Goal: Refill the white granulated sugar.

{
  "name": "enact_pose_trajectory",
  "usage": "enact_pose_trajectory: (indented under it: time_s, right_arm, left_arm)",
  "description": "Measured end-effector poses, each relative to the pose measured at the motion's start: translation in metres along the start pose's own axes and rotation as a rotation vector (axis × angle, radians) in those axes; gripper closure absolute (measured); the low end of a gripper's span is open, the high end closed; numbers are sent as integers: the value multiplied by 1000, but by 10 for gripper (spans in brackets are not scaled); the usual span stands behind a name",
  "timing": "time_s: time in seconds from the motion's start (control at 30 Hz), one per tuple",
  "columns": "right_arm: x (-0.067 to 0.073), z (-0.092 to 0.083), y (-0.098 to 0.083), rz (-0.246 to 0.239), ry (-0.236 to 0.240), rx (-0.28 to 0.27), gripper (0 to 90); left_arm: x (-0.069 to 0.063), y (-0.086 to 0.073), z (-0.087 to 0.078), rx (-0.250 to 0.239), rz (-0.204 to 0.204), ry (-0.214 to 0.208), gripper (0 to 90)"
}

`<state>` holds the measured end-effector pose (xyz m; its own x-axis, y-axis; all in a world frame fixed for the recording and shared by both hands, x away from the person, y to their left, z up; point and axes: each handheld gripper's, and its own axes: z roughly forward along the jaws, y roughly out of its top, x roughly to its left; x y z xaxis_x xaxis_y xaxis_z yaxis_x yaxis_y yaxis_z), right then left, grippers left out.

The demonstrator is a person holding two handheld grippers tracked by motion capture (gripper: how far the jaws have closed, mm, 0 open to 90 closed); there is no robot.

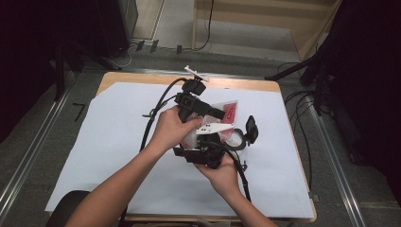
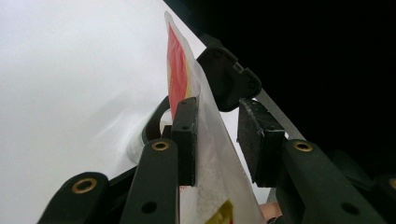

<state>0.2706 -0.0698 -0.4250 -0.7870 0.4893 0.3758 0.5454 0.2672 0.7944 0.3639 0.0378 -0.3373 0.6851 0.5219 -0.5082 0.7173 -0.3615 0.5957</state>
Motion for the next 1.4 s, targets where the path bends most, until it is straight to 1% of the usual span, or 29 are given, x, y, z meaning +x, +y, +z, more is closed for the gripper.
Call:
enact_pose_trajectory:
  time_s: [0.33, 0.47, 0.67, 0.7, 0.77, 0.83, 0.9, 1.3, 1.4]
  right_arm:
    - [1, 0, -1, -1, -1, -3, 641]
    - [1, 0, -1, -5, -2, -1, 640]
    - [2, -2, -1, -3, -3, 3, 641]
    - [2, -2, -1, -4, -3, 4, 641]
    - [3, -1, -1, -3, 5, 1, 640]
    - [4, -1, -1, -7, 0, 2, 641]
    - [3, -1, -1, -8, -1, 0, 641]
    - [3, -1, -3, -8, -2, -1, 643]
    - [3, -1, -3, -2, -11, -7, 646]
  left_arm:
    - [-1, 0, 0, 5, 0, 1, 690]
    - [-2, -1, 0, 10, 12, 4, 690]
    - [-2, 0, 0, 15, 5, -4, 687]
    - [-2, 0, 0, 13, -1, -7, 687]
    - [1, 1, -1, 22, -2, -12, 688]
    - [1, 0, -2, 24, -7, -14, 688]
    - [-1, 0, -1, 21, -4, -9, 686]
    - [-1, -1, -2, 21, 0, -17, 668]
    - [-2, -1, -2, 11, -2, -17, 671]
